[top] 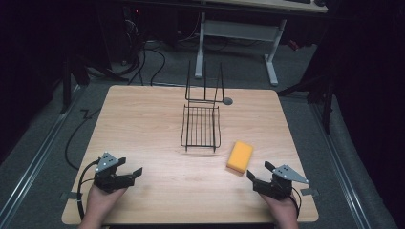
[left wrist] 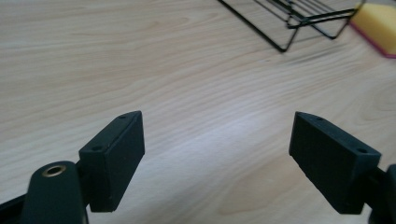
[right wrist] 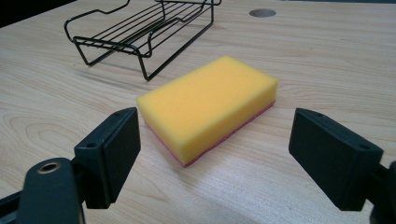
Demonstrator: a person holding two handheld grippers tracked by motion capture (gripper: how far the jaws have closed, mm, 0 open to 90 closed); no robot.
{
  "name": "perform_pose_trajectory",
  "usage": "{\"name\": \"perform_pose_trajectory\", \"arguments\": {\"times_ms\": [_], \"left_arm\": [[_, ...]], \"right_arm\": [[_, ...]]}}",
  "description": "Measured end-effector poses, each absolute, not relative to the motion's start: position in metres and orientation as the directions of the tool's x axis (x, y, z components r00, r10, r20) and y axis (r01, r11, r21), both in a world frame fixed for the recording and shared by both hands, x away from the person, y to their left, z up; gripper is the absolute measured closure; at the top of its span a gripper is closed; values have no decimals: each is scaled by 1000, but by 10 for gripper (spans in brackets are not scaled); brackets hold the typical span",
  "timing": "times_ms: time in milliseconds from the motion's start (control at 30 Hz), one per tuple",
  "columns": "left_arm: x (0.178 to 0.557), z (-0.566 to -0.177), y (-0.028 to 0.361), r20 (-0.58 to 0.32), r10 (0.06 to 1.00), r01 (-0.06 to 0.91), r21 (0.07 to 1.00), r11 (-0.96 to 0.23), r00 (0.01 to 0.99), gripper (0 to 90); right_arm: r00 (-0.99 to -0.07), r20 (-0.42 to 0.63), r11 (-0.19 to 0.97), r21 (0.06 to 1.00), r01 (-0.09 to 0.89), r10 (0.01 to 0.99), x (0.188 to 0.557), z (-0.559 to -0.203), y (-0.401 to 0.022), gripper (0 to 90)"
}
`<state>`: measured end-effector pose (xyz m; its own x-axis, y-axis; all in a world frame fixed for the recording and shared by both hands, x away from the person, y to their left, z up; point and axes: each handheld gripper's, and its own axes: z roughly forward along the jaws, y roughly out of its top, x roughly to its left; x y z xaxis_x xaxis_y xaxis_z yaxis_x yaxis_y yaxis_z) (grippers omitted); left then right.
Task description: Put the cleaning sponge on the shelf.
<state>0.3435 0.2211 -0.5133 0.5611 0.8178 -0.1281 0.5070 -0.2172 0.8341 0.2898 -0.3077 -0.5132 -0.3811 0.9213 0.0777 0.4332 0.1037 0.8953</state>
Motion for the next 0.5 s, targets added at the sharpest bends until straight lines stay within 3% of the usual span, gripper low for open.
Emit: {"name": "perform_pose_trajectory", "arguments": {"times_ms": [400,467,500], "left_arm": [[345,-513,215,-111,802,487,840,-240,587,183],[346,-513,215,-109,804,489,838,-242,584,184],[346,-514,216,-111,807,493,836,-239,580,183]], "right_arm": [[-349,91,82,889,451,933,290,-516,-308,217],[-353,91,85,888,452,931,288,-514,-306,245],[-365,88,92,888,450,927,288,-513,-304,302]]}}
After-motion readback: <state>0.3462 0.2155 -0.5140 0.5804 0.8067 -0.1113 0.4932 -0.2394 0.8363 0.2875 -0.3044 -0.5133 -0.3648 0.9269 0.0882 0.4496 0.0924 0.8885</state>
